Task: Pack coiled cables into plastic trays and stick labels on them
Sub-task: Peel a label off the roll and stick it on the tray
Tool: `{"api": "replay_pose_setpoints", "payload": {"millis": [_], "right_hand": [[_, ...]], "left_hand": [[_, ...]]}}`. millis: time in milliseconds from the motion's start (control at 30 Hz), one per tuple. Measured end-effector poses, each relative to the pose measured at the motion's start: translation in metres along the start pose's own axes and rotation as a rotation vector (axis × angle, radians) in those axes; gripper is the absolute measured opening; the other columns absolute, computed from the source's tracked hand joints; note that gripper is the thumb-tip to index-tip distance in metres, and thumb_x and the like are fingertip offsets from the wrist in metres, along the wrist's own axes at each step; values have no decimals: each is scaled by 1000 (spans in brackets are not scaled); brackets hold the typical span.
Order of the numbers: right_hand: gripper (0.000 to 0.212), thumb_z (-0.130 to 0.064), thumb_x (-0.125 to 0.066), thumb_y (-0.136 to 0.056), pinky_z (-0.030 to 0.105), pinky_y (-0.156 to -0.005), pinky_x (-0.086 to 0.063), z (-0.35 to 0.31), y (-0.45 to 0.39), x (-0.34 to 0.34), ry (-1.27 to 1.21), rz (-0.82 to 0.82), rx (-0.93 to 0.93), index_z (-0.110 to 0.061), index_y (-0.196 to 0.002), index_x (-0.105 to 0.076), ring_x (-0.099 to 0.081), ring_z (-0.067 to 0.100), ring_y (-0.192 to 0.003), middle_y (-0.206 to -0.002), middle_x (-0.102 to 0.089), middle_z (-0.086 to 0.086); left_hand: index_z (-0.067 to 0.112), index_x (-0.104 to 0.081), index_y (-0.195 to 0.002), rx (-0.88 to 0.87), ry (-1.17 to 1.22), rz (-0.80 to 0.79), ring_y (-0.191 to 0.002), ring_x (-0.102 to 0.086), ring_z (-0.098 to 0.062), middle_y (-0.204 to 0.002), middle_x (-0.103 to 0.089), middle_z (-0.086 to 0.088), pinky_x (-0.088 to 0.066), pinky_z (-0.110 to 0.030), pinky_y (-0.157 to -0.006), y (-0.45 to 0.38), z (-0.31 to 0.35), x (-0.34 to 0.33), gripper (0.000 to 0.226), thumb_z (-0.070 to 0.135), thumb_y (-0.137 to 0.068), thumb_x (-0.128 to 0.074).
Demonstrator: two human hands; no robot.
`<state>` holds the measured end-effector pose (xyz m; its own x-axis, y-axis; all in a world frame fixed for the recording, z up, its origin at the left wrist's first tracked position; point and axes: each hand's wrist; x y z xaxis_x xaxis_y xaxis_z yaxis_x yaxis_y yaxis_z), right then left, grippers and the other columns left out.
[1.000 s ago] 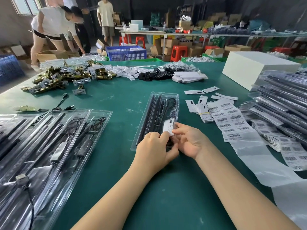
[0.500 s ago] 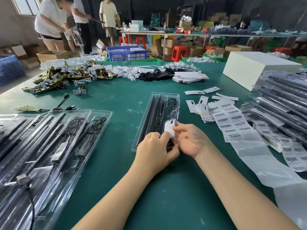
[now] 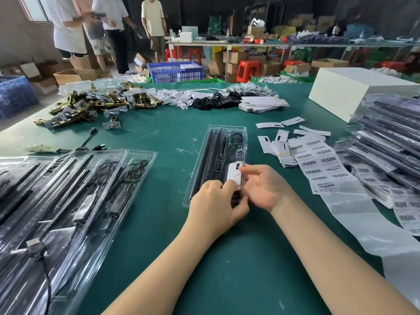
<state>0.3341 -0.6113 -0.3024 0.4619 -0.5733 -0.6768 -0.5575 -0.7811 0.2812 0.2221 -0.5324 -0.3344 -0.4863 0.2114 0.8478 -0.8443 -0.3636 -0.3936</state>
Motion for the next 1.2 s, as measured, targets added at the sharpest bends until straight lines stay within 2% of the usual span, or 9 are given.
{"api": "replay_pose_setpoints", "payload": {"millis": [300, 433, 500, 600, 833, 933, 1033, 1100, 1200], "right_hand": [[20, -2, -34, -97, 30, -59, -54, 11, 4, -1, 44, -58, 38, -13, -94, -49, -61, 19, -64, -81, -56, 6], [22, 3, -38, -96, 26, -55, -55, 9, 1, 0, 2, 73, 53, -10, -99, -55, -62, 15, -60, -83, -59, 6], [32, 6, -38, -95, 28, -60, -56, 9, 0, 0, 3, 109, 78, -7, -120, -54, -60, 16, -66, -91, -59, 8], [59, 5, -38, -96, 33, -66, -56, 8, -1, -1, -65, 150, 92, -13, -151, -25, -61, 18, -74, -118, -56, 12], [64, 2, -36, -98, 35, -69, -50, 9, 1, -6, -13, 155, 80, -19, -154, -15, -60, 18, -87, -148, -42, 13], [63, 8, -32, -97, 38, -68, -54, 5, 2, -6, 19, 137, 65, -15, -154, -16, -60, 22, -84, -136, -52, 16], [59, 20, -28, -92, 30, -56, -58, -1, 1, -3, 163, 132, 65, 1, -148, -26, -63, 24, -78, -115, -60, 18], [60, 23, -35, -89, 26, -55, -57, -4, -1, 2, 312, 217, 80, 3, -146, -31, -65, 22, -78, -112, -63, 18], [50, 18, -54, -84, 24, -67, -56, -8, -4, 9, 692, 301, 128, 4, -132, -50, -68, 18, -80, -101, -71, 11]], "left_hand": [[20, -61, -108, 10, -40, -13, -95, -52, -21, -89, -57, -2, -49, -33, -69, -1, 0, -1, 43, 54, -87, -47], [19, -63, -106, 11, -28, 7, -94, -54, -22, -89, -59, -3, -48, -33, -68, -2, 0, -2, 41, 52, -86, -50], [18, -63, -104, 3, -29, 18, -93, -54, -23, -88, -59, -3, -46, -33, -67, -1, -1, -2, 41, 52, -86, -51], [18, -62, -105, -4, -55, 4, -95, -53, -22, -90, -58, -2, -46, -31, -67, -1, -2, -3, 42, 53, -86, -49], [19, -62, -110, 4, -13, -6, -99, -53, -20, -94, -60, 0, -49, -32, -74, 0, -4, -2, 46, 56, -83, -52], [21, -57, -112, -10, -35, -42, -103, -54, -17, -101, -61, 3, -46, -28, -76, 0, -8, -1, 51, 61, -80, -52], [21, -53, -103, -20, -98, -68, -99, -55, -16, -99, -60, 5, -39, -27, -67, 1, -9, 2, 50, 64, -80, -45], [21, -52, -101, -35, -128, -80, -98, -55, -17, -98, -60, 5, -38, -28, -66, 2, -8, 3, 47, 63, -82, -42], [23, -54, -104, -43, -140, -103, -97, -55, -16, -99, -58, 6, -38, -28, -67, 4, -8, 3, 44, 61, -84, -44]]}}
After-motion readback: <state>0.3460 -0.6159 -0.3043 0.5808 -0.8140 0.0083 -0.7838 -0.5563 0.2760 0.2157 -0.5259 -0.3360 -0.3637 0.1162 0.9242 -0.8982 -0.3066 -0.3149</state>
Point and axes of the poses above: each hand's wrist, its own y-axis away from the middle knuckle, its own x-axis out of the back of the hand, z = x × y
